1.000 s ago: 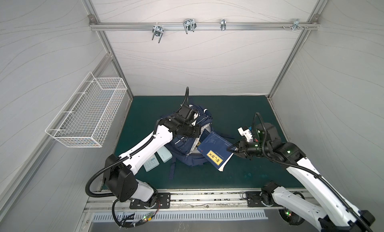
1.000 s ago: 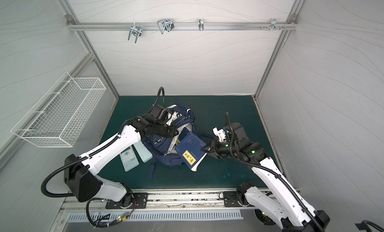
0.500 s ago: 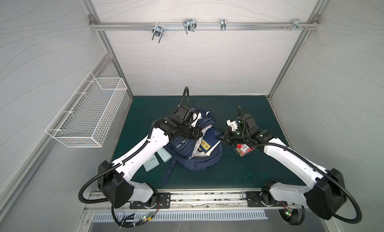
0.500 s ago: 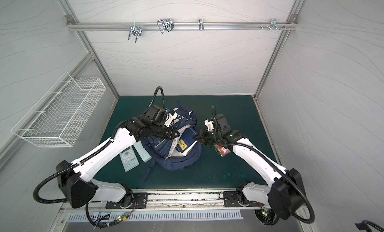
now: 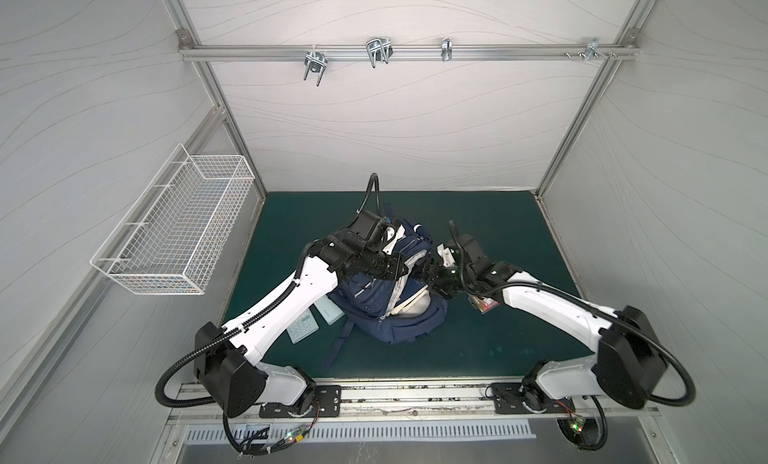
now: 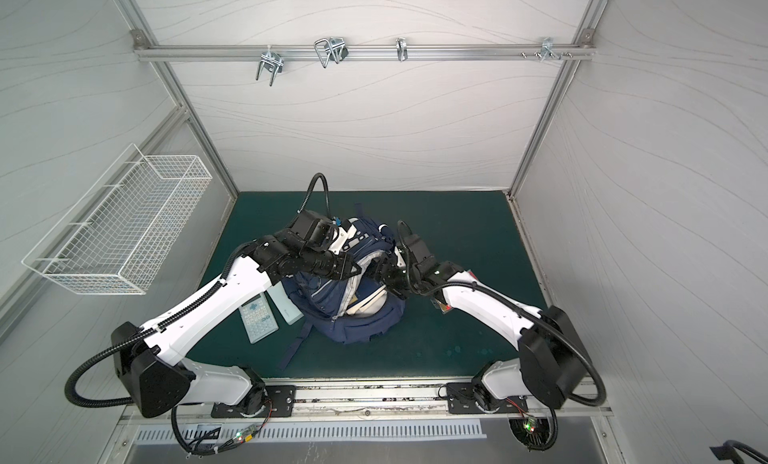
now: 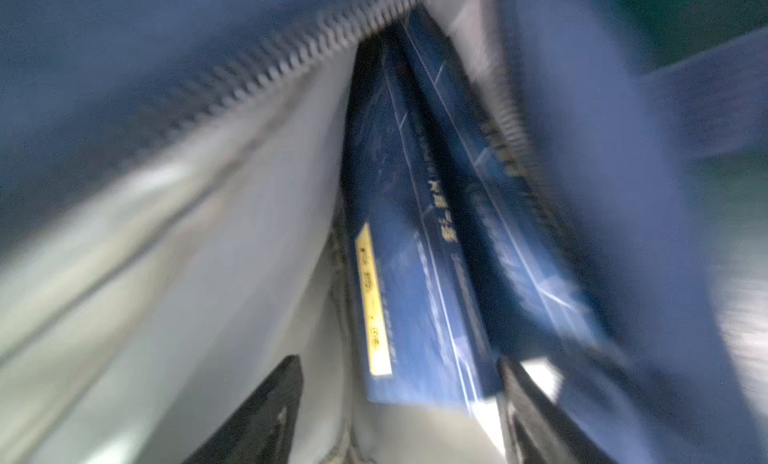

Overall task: Pack the student bag
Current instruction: 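Push the second blue book down into the backpack with the right gripper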

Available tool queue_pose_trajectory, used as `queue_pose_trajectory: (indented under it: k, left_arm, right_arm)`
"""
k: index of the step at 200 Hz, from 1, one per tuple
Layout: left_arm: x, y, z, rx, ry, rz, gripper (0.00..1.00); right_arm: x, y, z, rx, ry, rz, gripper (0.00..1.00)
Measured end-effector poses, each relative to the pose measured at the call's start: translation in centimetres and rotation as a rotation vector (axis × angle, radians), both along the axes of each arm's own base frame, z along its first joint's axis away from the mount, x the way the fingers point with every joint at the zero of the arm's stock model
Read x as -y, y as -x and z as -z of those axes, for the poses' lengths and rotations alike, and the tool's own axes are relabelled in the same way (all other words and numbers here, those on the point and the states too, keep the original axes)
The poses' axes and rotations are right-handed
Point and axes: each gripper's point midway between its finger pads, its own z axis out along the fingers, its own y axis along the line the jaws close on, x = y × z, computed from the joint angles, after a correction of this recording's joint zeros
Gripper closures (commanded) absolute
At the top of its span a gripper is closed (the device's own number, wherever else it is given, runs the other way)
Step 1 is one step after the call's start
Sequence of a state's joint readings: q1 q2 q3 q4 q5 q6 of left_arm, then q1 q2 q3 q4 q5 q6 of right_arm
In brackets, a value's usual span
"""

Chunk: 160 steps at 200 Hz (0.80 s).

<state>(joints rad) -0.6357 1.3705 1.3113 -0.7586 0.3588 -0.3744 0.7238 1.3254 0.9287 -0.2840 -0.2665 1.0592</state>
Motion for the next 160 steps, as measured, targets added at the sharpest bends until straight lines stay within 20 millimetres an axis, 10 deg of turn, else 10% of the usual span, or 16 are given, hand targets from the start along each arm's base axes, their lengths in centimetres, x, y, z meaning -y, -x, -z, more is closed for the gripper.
queue_pose_trajectory:
  k: [28,69,134,160]
  left_arm:
    - [0.0,0.0,0.0,-0.002,0.001,-0.001,1.00]
    - [0.1,0.0,0.0,-0.006,0.004,-0.004,1.00]
    - [0.3,0.2,-0.1,-0.013,0.019,0.004,1.00]
    - [0.5,-0.2,0.0,-0.014,0.027,-0.008,1.00]
  right_arm:
    - [2.3,0.7,-0.8,0.044,0.073,0.021,0.32]
    - [2.2,0.8,3.1,-0.019,0.155,-0.013,0.55]
    - [-2.2,-1.2,5.6,-0.003,0.189,-0.102,0.80]
    - [-4.8,-2.4,5.4,0.022,0.180,-0.125,0.68]
